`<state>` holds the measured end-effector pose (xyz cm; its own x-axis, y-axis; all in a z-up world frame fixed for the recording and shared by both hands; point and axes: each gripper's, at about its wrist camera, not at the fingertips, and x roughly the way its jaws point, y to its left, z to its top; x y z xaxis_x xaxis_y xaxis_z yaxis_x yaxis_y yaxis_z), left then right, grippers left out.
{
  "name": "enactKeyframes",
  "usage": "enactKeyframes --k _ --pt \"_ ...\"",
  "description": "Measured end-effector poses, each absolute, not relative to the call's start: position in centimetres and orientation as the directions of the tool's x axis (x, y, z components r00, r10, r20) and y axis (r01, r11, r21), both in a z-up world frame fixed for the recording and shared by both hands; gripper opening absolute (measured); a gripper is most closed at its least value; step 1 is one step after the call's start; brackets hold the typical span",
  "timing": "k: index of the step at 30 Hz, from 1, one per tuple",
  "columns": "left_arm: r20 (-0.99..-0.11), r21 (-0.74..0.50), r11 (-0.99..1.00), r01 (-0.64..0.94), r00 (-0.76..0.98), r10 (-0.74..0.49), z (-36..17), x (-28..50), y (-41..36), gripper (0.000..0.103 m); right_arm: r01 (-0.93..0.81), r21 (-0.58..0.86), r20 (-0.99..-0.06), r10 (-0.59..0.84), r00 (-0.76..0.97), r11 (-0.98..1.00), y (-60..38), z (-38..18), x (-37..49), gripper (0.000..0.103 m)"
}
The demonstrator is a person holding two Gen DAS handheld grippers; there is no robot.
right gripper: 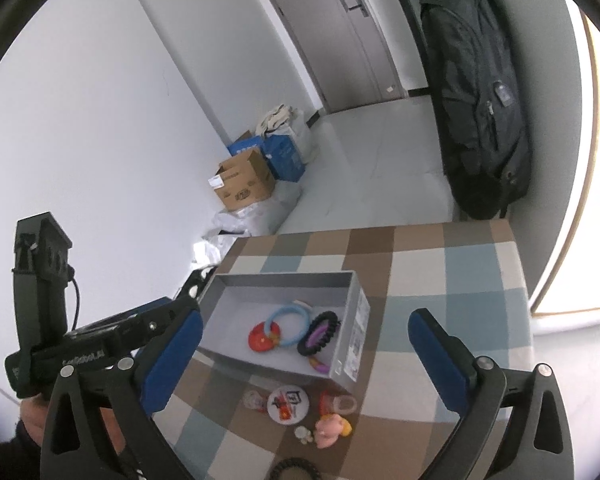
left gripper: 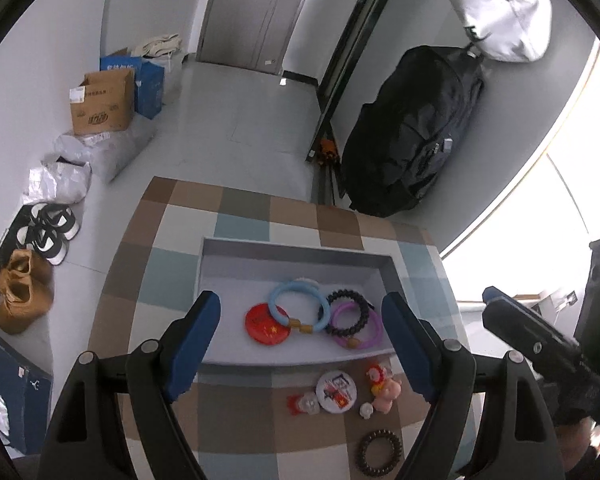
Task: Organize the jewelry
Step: 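Lift both tools out of the box and move the left tool toward the black bead bracelet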
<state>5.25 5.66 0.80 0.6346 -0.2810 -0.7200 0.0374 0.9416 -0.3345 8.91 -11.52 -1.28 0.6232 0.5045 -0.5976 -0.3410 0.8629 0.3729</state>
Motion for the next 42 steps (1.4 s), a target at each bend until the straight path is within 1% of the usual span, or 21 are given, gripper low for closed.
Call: enactKeyframes --k 4,6,8,15,21,30,36,40,42 --pt "-0.717 -0.305 0.951 0.047 0.647 -0.261 0.9 3.9 4.7 0.082 -0.333 0.340 -0.598 0.476 0.644 0.879 -12.3 -1.3 7.6 0.103" --pt "-0.714 -0.299 0.953 0.042 0.653 -0.252 0.9 3.2 4.3 0.088 -0.327 0.324 -0.599 0.460 0.656 0.888 -12.8 -1.5 6.8 0.103" --pt "-0.714 -0.292 0.955 0.042 0.655 -0.247 0.8 2.7 3.9 0.089 -0.318 0.315 -0.602 0.447 0.662 0.894 -13.5 -1.6 6.1 0.103" --pt "-0.735 -0.255 0.963 0.087 0.630 -0.252 0.1 0.8 1.6 0.089 -0.287 0.307 -0.608 0.419 0.675 0.907 -15.3 -1.9 4.4 0.103" --pt "-0.775 -0.222 0.967 0.128 0.579 -0.255 -1.4 -0.7 -0.8 0.089 -0.263 0.305 -0.616 0.400 0.679 0.915 -16.1 -2.0 3.9 0.103" --pt "-0.848 -0.221 0.959 0.179 0.451 -0.280 -4.5 -1.2 -3.3 0.089 -0.228 0.308 -0.627 0.378 0.681 0.924 -17.0 -2.1 3.6 0.103" --pt "-0.886 -0.133 0.968 0.213 0.412 -0.213 -5.8 -1.3 -4.8 0.089 -0.194 0.314 -0.637 0.357 0.683 0.929 -17.9 -2.2 3.7 0.103" --pt "-0.900 -0.115 0.968 0.225 0.389 -0.197 -6.6 -1.3 -5.4 0.089 -0.168 0.309 -0.651 0.337 0.680 0.936 -18.4 -2.5 3.8 0.103" --pt "-0.903 -0.087 0.969 0.231 0.392 -0.174 -6.8 -1.4 -5.8 0.089 -0.153 0.316 -0.658 0.333 0.676 0.936 -18.7 -2.6 3.9 0.103"
